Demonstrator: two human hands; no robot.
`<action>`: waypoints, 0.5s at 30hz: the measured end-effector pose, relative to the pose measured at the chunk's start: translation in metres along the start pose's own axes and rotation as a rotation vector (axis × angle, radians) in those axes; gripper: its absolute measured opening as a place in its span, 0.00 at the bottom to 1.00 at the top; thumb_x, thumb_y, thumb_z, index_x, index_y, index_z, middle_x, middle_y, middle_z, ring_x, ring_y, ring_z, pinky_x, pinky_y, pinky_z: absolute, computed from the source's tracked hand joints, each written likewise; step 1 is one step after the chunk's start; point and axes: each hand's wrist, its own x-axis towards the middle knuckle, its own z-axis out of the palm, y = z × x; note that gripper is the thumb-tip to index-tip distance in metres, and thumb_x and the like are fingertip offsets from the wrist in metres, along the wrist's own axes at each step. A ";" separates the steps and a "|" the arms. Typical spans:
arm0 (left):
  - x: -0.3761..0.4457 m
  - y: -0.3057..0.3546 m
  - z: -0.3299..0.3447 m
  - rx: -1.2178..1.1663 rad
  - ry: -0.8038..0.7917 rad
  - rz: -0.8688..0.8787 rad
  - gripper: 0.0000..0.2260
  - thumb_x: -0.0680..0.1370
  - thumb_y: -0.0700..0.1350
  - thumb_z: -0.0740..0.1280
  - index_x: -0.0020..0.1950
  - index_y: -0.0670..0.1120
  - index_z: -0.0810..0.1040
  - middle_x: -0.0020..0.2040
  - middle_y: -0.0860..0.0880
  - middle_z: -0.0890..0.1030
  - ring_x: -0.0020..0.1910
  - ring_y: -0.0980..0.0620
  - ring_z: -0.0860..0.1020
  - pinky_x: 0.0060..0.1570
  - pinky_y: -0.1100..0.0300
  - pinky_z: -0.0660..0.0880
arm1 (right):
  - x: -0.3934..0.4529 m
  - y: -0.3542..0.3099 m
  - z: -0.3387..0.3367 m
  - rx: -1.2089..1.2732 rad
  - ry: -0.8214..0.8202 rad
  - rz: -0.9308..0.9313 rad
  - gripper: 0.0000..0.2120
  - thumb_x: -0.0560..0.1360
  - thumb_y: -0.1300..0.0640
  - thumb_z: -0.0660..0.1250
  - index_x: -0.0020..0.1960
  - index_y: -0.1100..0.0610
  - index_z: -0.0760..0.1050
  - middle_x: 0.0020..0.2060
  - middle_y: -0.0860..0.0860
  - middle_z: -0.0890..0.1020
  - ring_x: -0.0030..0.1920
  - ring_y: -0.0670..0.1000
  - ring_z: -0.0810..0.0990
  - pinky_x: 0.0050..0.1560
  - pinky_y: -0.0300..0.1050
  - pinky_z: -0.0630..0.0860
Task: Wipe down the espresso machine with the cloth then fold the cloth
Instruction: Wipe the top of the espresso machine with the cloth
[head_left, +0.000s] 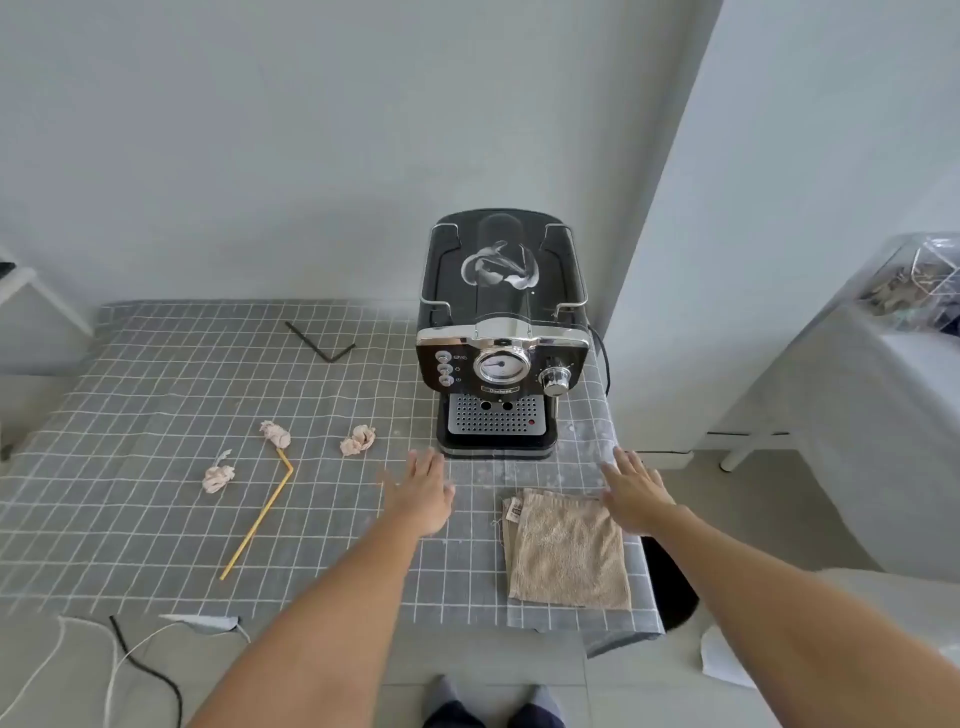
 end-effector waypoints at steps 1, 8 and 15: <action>-0.002 0.007 0.009 0.010 -0.026 0.013 0.26 0.83 0.51 0.47 0.78 0.45 0.42 0.79 0.47 0.41 0.77 0.45 0.39 0.73 0.38 0.43 | -0.003 0.000 0.007 -0.034 -0.017 0.005 0.27 0.82 0.57 0.55 0.79 0.52 0.52 0.79 0.57 0.45 0.79 0.59 0.43 0.76 0.62 0.49; -0.012 0.050 0.061 -0.214 0.040 0.112 0.27 0.82 0.51 0.53 0.78 0.46 0.47 0.79 0.49 0.47 0.77 0.49 0.44 0.74 0.41 0.48 | -0.018 0.005 0.035 0.222 0.213 -0.055 0.15 0.77 0.57 0.66 0.63 0.49 0.75 0.67 0.49 0.73 0.68 0.54 0.70 0.67 0.52 0.70; -0.027 0.088 0.074 -0.293 0.063 0.330 0.42 0.73 0.60 0.67 0.78 0.50 0.46 0.78 0.55 0.46 0.76 0.55 0.45 0.75 0.49 0.47 | -0.048 -0.012 0.011 0.486 0.192 -0.137 0.10 0.77 0.61 0.66 0.41 0.53 0.67 0.31 0.47 0.75 0.29 0.44 0.71 0.31 0.36 0.69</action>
